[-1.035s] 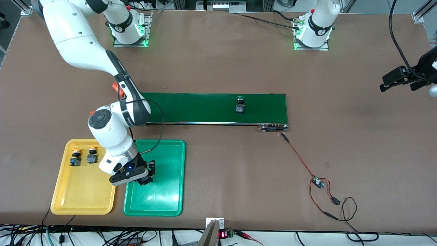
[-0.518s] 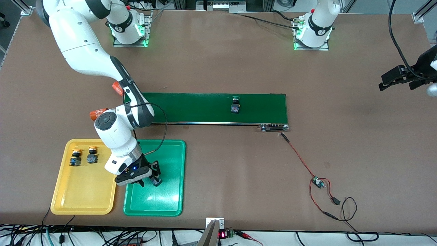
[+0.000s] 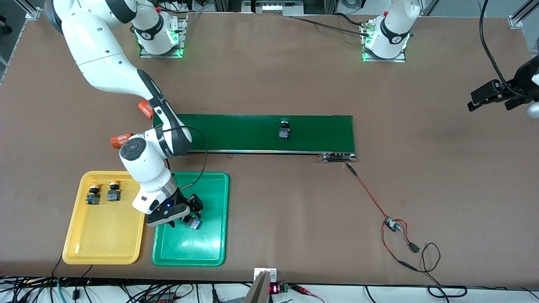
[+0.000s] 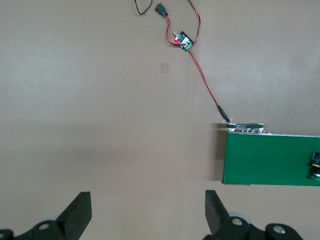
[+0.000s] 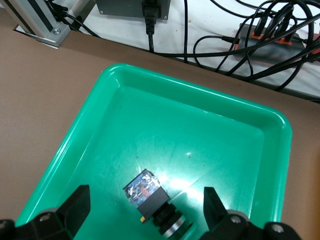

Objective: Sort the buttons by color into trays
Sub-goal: 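Lower the button into the green tray and open the right gripper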

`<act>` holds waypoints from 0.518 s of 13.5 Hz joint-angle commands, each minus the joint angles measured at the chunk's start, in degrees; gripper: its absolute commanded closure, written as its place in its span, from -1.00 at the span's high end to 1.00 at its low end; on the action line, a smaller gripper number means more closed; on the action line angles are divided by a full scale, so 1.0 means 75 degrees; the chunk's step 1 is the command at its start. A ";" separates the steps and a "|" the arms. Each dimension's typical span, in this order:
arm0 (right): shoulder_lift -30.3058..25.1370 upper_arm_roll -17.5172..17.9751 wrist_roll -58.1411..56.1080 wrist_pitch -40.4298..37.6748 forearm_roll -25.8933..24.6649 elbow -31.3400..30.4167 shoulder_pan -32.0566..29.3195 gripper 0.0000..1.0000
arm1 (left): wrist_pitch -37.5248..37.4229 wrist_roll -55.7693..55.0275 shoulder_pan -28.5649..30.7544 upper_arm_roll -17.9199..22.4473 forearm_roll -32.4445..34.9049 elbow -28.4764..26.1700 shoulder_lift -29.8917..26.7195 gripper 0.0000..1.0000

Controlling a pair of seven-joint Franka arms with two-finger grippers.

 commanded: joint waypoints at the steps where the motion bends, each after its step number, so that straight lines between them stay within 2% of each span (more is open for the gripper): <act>1: -0.0705 0.0034 0.0212 -0.0289 0.0107 -0.0742 -0.0014 1.00 | 0.0009 0.0158 0.0036 -0.0009 0.0066 -0.0139 -0.0169 1.00; 7: -0.2180 0.0010 0.0411 -0.3543 0.0118 -0.0826 -0.0026 1.00 | 0.0021 0.0158 0.0036 -0.0008 0.0102 -0.0104 -0.0146 1.00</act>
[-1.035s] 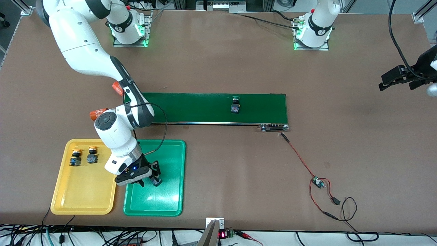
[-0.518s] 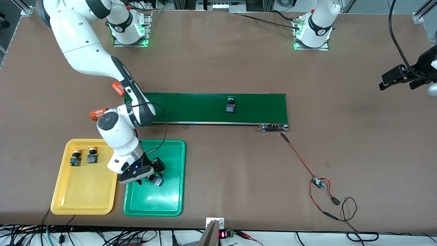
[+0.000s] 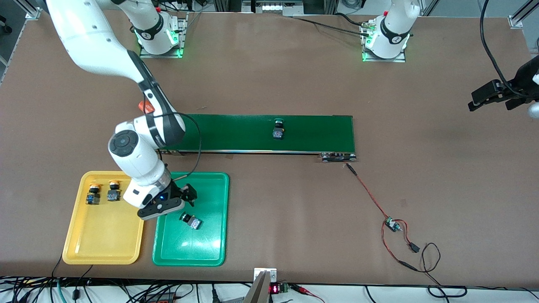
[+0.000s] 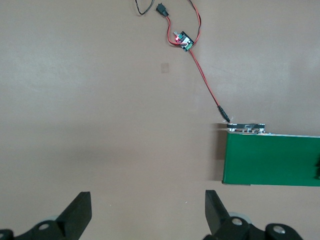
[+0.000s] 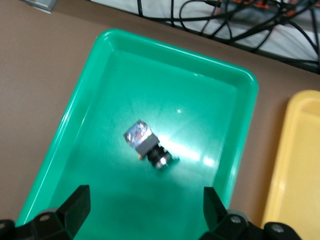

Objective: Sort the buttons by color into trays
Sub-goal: 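Raise the right gripper from the green tray back toward the belt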

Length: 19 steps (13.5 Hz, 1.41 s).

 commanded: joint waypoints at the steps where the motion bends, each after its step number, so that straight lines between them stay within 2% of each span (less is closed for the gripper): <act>1: -0.1012 0.0011 0.0165 -0.1453 0.0115 -0.0427 -0.0019 1.00 | 0.0021 0.0169 0.0026 -0.0016 0.0113 -0.0087 -0.0140 1.00; 5: -0.1904 0.0011 0.0305 -0.3436 0.0371 -0.0427 -0.0170 1.00 | 0.0032 0.0169 0.0026 -0.0005 0.0137 -0.0075 -0.0152 1.00; 11: -0.2854 0.0011 0.0785 -0.5056 0.0396 -0.0648 -0.0335 1.00 | 0.0126 0.0170 0.0038 0.0030 0.0125 -0.0087 -0.0129 1.00; 15: -0.3743 0.0034 0.1277 -0.4929 0.0875 -0.1817 -0.0323 1.00 | 0.0115 0.0170 0.0026 0.0030 0.0137 -0.0075 -0.0129 1.00; 19: -0.4564 0.0127 0.1781 -0.4134 0.0947 -0.3130 -0.0288 1.00 | 0.0115 0.0170 0.0038 0.0042 0.0137 -0.0087 -0.0117 1.00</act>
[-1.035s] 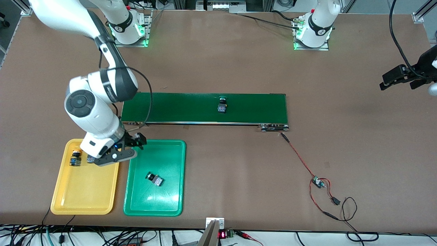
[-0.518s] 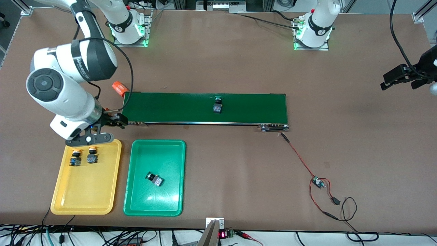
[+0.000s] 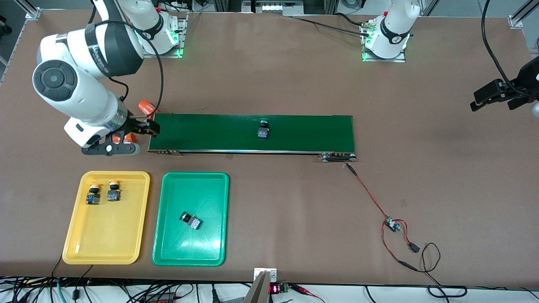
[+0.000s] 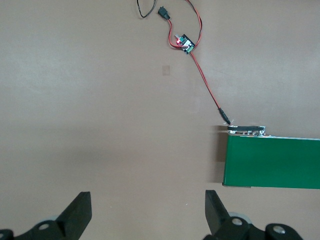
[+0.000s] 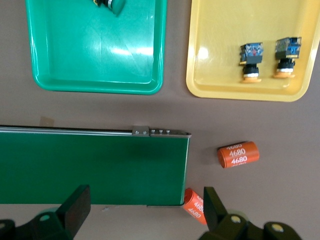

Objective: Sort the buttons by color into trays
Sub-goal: 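Raise the right gripper from the green tray back toward the belt, then reach the right gripper down to the green-based button on the belt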

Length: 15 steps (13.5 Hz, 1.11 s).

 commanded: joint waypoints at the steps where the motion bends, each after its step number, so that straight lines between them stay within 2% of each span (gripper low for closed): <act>1: -0.0908 0.0279 0.0525 0.0891 0.0128 -0.1434 -0.0023 1.00 | 0.0062 0.0169 0.0025 0.0020 0.0136 -0.0082 -0.0086 1.00; 3: -0.1120 0.0642 0.1180 0.1396 0.0128 -0.1975 -0.0035 1.00 | 0.0062 0.0169 0.0025 0.0032 0.0136 -0.0082 -0.0074 1.00; 5: -0.1132 0.0982 0.1768 0.1597 0.0117 -0.2176 -0.0035 1.00 | 0.0074 0.0169 0.0025 0.0032 0.0136 -0.0082 -0.0074 1.00; 15: -0.1109 0.1709 0.3188 0.2276 0.0117 -0.2763 0.0012 1.00 | 0.0085 0.0169 0.0096 0.0032 0.0124 -0.0082 -0.0015 1.00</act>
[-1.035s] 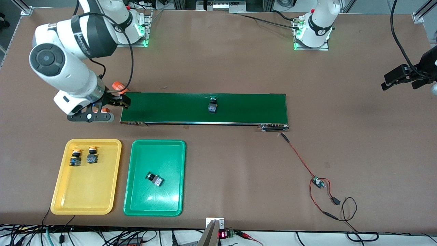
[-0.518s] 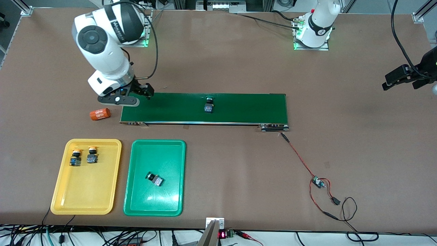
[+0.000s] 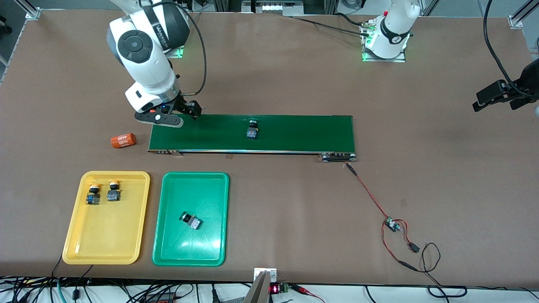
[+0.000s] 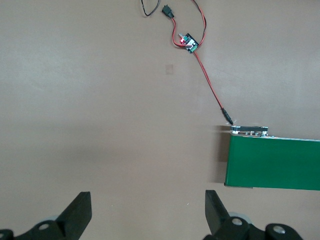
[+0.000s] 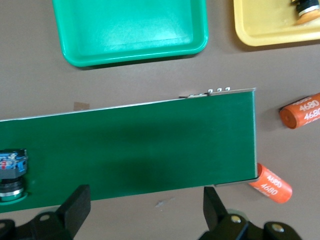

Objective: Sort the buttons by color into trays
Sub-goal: 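Reach the right gripper down to the green-based button on the belt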

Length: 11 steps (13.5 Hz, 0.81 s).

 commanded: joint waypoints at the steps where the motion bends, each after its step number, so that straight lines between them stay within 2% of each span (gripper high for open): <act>1: -0.0174 0.0166 0.0211 0.0323 0.0073 -0.0312 -0.0029 1.00 | 0.0085 0.0169 0.0047 -0.0021 0.0123 -0.0044 -0.0021 1.00; 7: 0.0154 0.0190 0.0329 0.1529 0.0073 -0.0628 0.0041 1.00 | 0.0108 0.0169 0.0047 -0.0021 0.0123 -0.0044 -0.0009 1.00; 11: 0.0423 0.0225 0.0329 0.1789 0.0073 -0.0628 0.0112 1.00 | 0.0178 0.0169 0.0047 -0.0021 0.0135 -0.0044 0.0026 1.00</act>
